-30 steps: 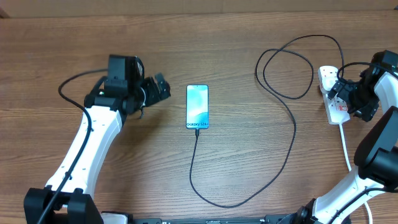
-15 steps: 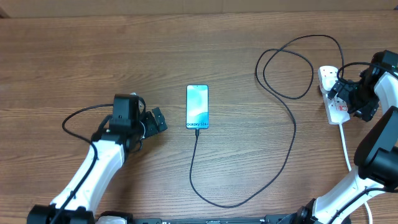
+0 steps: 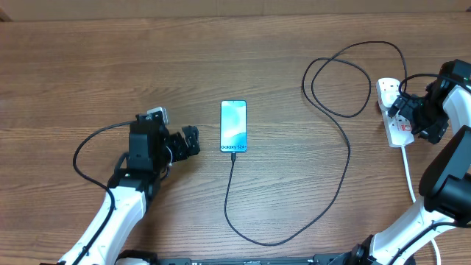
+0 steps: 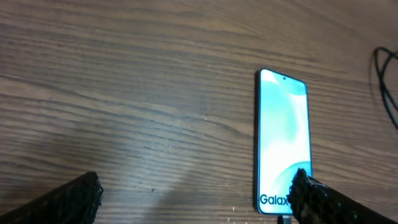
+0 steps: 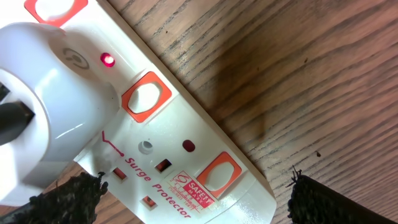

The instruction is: Plug charger to phone and switch on socket

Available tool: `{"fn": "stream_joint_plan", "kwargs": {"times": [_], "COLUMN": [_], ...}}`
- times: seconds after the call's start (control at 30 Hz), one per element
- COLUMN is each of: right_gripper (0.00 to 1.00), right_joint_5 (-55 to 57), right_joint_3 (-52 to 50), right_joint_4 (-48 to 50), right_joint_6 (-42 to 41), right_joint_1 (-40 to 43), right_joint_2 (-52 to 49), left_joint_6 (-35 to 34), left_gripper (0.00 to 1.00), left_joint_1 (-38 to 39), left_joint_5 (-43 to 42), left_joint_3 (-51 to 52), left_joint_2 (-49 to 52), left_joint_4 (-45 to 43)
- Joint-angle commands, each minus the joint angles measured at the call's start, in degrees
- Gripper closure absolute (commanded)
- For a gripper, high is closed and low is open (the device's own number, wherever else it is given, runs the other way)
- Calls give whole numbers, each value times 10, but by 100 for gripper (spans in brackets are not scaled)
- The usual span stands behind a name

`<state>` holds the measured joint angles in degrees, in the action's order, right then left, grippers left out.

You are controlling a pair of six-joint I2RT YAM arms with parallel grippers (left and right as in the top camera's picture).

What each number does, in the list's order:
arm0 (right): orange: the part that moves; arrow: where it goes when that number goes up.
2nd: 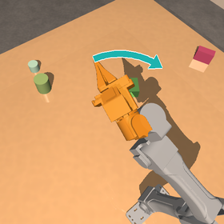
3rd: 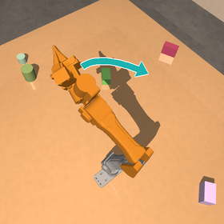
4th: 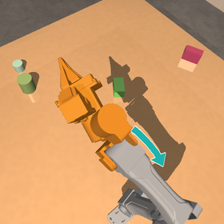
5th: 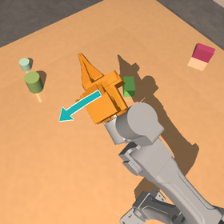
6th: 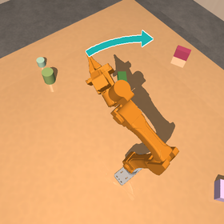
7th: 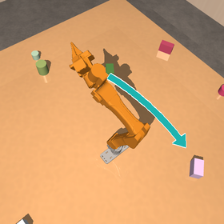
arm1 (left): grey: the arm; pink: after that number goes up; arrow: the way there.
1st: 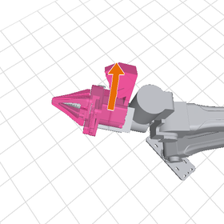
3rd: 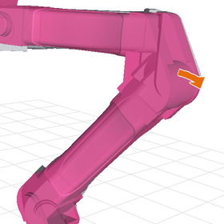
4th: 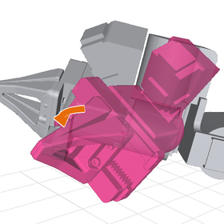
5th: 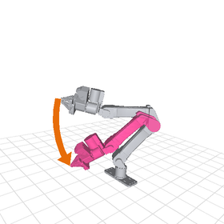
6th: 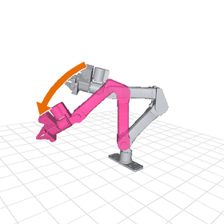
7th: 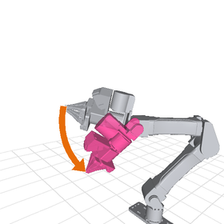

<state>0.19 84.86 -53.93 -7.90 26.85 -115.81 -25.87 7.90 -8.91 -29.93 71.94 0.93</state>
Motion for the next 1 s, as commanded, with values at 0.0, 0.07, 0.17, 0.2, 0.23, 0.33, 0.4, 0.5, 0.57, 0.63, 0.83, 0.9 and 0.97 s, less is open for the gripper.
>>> {"fn": "stream_joint_plan", "kwargs": {"times": [0.0, 0.07, 0.17, 0.2, 0.23, 0.33, 0.4, 0.5, 0.57, 0.63, 0.83, 0.9, 0.97], "right_gripper": [0, 0, 0, 0, 0, 0, 0, 0, 0, 0, 0, 0, 0], "right_joint_5": [-3, -3, -3, -3, -3, -3, -3, -3, -3, -3, -3, -3, -3], "right_joint_3": [14, 14, 14, 14, 14, 14, 14, 14, 14, 14, 14, 14, 14], "right_joint_4": [3, 3, 3, 3, 3, 3, 3, 3, 3, 3, 3, 3, 3], "right_joint_6": [1, 1, 1, 1, 1, 1, 1, 1, 1, 1, 1, 1, 1], "right_joint_1": [-2, -2, -2, -2, -2, -2, -2, -2, -2, -2, -2, -2, -2], "right_joint_2": [2, 2, 2, 2, 2, 2, 2, 2, 2, 2, 2, 2, 2], "left_joint_6": [14, 14, 14, 15, 15, 15, 15, 15, 15, 15, 15, 14, 14], "left_gripper": [0, 0, 1, 0, 1, 0, 1, 0, 0, 1, 1, 0, 0], "left_joint_1": [4, 4, 4, 4, 4, 4, 4, 4, 4, 4, 4, 4, 4], "left_joint_5": [-13, -14, -14, -14, -14, -12, -10, -7, -1, 3, 11, 14, 18], "left_joint_3": [33, 55, 87, 95, 105, 132, 148, 171, 185, 200, 268, 299, 297], "left_joint_2": [-20, -29, -45, -52, -59, -81, -96, -121, -138, -153, -203, -222, -232], "left_joint_4": [-22, -47, -88, -97, -106, -128, -138, -151, -154, -164, -220, -239, -228]}}
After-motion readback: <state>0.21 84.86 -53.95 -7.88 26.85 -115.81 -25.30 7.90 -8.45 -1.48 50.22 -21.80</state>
